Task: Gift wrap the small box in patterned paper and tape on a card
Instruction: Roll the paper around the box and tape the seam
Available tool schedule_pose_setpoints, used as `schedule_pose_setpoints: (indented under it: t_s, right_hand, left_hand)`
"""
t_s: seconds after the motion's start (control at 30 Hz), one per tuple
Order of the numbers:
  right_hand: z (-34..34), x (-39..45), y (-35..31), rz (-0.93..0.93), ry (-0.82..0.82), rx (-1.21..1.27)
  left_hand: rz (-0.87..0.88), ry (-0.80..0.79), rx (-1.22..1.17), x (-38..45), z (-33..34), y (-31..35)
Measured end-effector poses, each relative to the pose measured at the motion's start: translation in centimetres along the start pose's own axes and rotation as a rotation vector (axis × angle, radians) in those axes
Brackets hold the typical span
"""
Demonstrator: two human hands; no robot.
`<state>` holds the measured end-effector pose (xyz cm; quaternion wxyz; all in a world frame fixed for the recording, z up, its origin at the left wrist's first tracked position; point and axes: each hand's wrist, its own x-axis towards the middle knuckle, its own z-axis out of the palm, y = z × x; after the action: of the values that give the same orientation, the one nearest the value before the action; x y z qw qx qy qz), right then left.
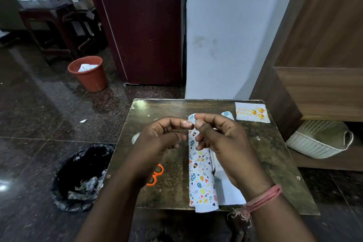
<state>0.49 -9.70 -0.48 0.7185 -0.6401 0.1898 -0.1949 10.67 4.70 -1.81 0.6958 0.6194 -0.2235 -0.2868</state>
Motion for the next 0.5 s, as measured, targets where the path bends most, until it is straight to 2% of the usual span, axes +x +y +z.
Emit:
schedule_pose_setpoints:
  t_s: [0.13, 0.33, 0.5]
  right_hand:
    - [-0.8, 0.1, 0.1, 0.026, 0.001, 0.073]
    - [-3.2, 0.2, 0.2, 0.052, 0.026, 0.047]
    - [-6.5, 1.0, 0.3, 0.114, 0.278, 0.193]
  left_hand:
    - [-0.016, -0.012, 0.037, 0.4, 1.0, -0.4]
    - [-0.028, -0.006, 0.144, 0.6, 2.7, -0.5]
    - [0.051, 0.145, 0.272, 1.0, 4.0, -0.8]
